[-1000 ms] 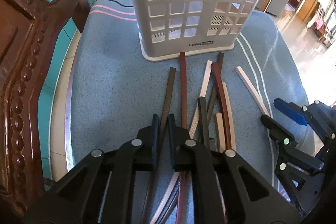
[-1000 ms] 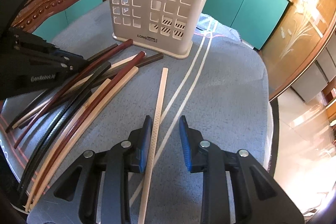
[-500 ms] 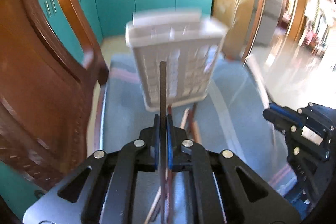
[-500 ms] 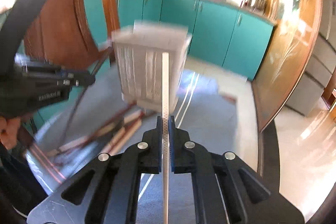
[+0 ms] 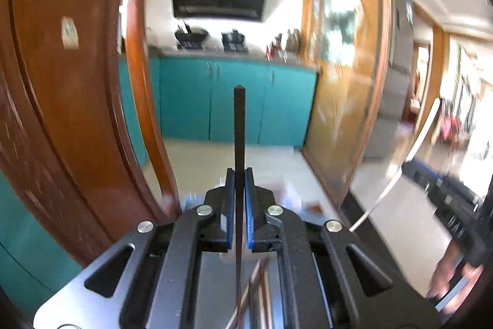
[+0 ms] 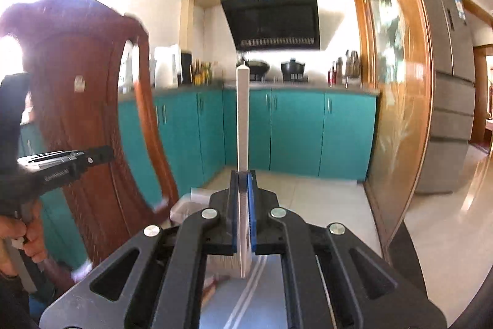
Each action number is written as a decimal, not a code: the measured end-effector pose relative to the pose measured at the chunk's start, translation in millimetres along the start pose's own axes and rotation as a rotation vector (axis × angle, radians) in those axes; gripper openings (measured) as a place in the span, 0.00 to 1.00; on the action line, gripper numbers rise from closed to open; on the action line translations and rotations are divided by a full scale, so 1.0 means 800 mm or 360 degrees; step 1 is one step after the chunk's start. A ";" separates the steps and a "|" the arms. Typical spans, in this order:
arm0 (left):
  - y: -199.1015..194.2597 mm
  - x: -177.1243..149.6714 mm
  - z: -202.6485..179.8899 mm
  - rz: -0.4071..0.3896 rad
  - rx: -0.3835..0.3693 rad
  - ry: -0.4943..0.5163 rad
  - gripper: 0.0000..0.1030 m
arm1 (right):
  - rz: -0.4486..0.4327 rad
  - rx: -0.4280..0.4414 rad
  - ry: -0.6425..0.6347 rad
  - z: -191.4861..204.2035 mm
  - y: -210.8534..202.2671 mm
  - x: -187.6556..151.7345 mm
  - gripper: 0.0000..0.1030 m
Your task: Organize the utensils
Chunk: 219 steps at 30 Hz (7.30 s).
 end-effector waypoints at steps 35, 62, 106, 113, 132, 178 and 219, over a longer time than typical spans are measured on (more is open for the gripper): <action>0.167 -0.006 0.021 0.0013 0.0177 -0.0070 0.13 | 0.0100 -0.0088 0.0064 0.015 0.177 -0.075 0.31; 0.037 -0.100 0.049 0.0074 0.0221 -0.0042 0.54 | 0.1126 0.0050 -0.0415 0.103 0.114 -0.343 0.40; 0.112 -0.245 -0.007 0.0914 -0.0090 0.0066 0.67 | 0.1128 0.0134 -0.0295 0.007 0.089 -0.309 0.14; 0.117 -0.251 -0.005 0.0955 -0.0074 0.0057 0.67 | 0.1082 0.0123 -0.0277 0.006 0.087 -0.304 0.10; 0.125 -0.263 -0.011 0.1002 -0.0079 0.0077 0.70 | 0.1080 0.0064 -0.0246 -0.004 0.086 -0.307 0.36; 0.156 -0.295 -0.026 0.1157 -0.0211 0.0037 0.07 | 0.1186 -0.0020 -0.0023 -0.034 0.107 -0.308 0.12; 0.161 -0.239 0.002 0.0877 -0.0158 -0.0216 0.08 | 0.0965 -0.0033 0.0027 -0.034 0.143 -0.260 0.06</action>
Point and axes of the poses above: each gripper's, at about its wrist camera, not at the fingertips, and y roughly the way its jaws point, z to its left, x to its top, the point moved 3 cm from there along y, roughly the way its jaws point, and after that the axes turned 7 degrees about y, right-handed, at the moved point
